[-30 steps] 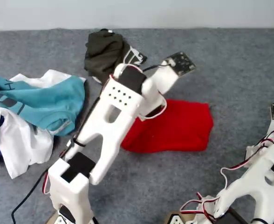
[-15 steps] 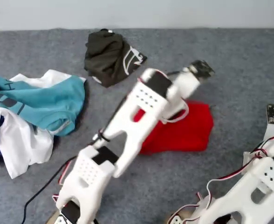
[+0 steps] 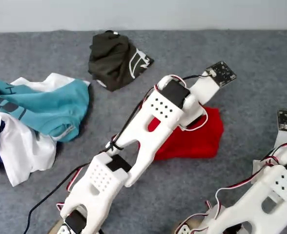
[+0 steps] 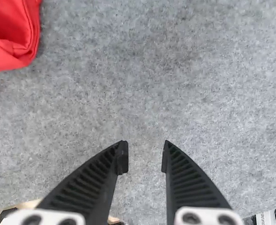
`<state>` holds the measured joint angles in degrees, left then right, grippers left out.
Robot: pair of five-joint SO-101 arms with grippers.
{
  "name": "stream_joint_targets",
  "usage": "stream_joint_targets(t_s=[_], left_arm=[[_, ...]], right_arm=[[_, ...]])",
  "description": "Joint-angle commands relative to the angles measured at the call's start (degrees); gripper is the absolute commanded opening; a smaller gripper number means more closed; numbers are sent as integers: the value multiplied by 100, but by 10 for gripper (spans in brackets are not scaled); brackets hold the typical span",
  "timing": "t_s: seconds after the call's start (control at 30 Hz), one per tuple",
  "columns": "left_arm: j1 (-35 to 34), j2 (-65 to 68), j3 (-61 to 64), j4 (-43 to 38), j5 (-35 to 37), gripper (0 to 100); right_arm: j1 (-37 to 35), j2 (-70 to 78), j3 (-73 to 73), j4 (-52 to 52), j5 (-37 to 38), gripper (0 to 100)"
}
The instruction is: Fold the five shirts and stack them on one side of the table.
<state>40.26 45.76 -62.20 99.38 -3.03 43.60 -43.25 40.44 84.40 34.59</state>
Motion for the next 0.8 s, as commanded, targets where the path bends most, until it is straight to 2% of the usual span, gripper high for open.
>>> stream_joint_targets(t_s=[0.0,0.27,0.47,0.77], left_arm=[[334,229,-708,105,79,13],[519,1125,-1385,79,70,13],[527,1714,-2062,-492,62,16],[695,2259,-2756,-466,62,16]], right_arm=[[75,-215,-141,119,35,125],[75,-233,-149,347,35,125],[66,-233,-149,514,26,125],[75,-778,-123,523,26,125]])
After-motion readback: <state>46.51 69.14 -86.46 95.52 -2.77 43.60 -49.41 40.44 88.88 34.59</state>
